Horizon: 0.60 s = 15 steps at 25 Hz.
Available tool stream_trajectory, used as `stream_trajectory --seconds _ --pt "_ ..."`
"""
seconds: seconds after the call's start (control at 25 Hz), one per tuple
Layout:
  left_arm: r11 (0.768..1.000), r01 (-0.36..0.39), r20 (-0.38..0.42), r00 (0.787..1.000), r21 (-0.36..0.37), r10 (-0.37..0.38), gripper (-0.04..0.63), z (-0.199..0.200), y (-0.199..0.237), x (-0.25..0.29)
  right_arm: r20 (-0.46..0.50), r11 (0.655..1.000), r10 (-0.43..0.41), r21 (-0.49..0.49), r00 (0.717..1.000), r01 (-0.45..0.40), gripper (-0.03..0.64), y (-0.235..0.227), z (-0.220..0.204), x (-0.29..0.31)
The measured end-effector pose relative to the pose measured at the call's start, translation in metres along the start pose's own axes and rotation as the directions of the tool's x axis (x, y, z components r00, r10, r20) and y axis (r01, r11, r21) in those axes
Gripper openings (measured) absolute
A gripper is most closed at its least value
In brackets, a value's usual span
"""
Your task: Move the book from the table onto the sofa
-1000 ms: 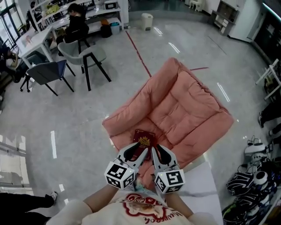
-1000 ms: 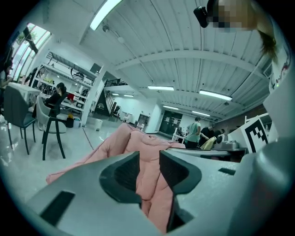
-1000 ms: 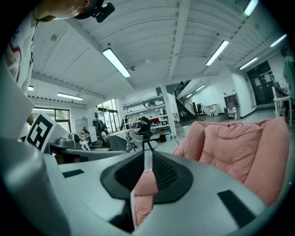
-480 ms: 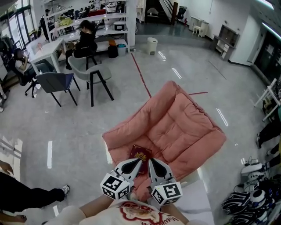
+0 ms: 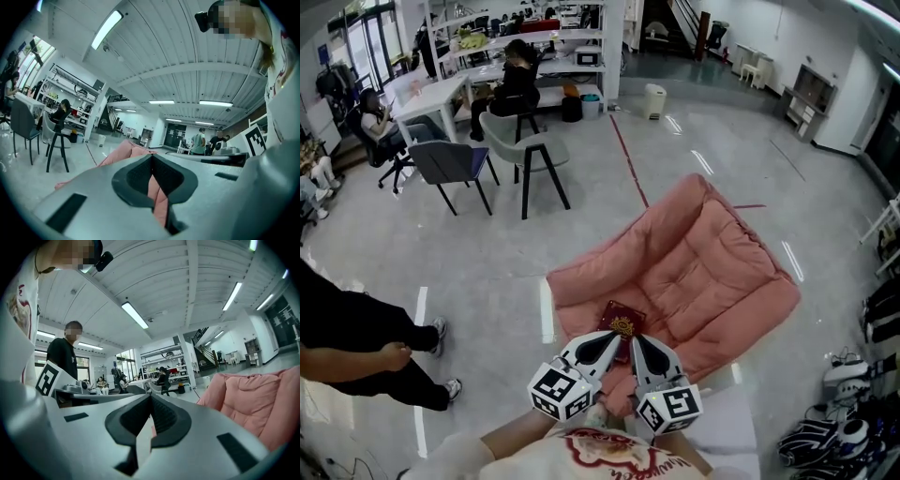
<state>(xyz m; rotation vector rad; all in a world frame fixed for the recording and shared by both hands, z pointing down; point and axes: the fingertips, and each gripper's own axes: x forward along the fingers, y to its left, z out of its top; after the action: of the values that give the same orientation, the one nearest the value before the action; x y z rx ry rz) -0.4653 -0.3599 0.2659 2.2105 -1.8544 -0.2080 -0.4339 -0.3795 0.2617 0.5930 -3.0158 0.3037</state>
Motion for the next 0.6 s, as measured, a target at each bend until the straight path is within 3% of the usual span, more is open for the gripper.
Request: stream_trajectory --seconds 0.28,0.6 --pt "1.000 -0.005 -0.002 1.000 -0.018 0.005 0.005 -0.010 -0.015 -0.079 0.016 1.000 -0.020 0.002 1.000 0.020 0.000 0.066 -0.008 -0.035" --pt "1.000 0.027 -0.025 0.999 -0.016 -0.027 0.005 -0.021 -0.054 -0.198 0.035 0.996 -0.079 0.053 0.996 0.077 -0.002 0.175 -0.030 -0.102"
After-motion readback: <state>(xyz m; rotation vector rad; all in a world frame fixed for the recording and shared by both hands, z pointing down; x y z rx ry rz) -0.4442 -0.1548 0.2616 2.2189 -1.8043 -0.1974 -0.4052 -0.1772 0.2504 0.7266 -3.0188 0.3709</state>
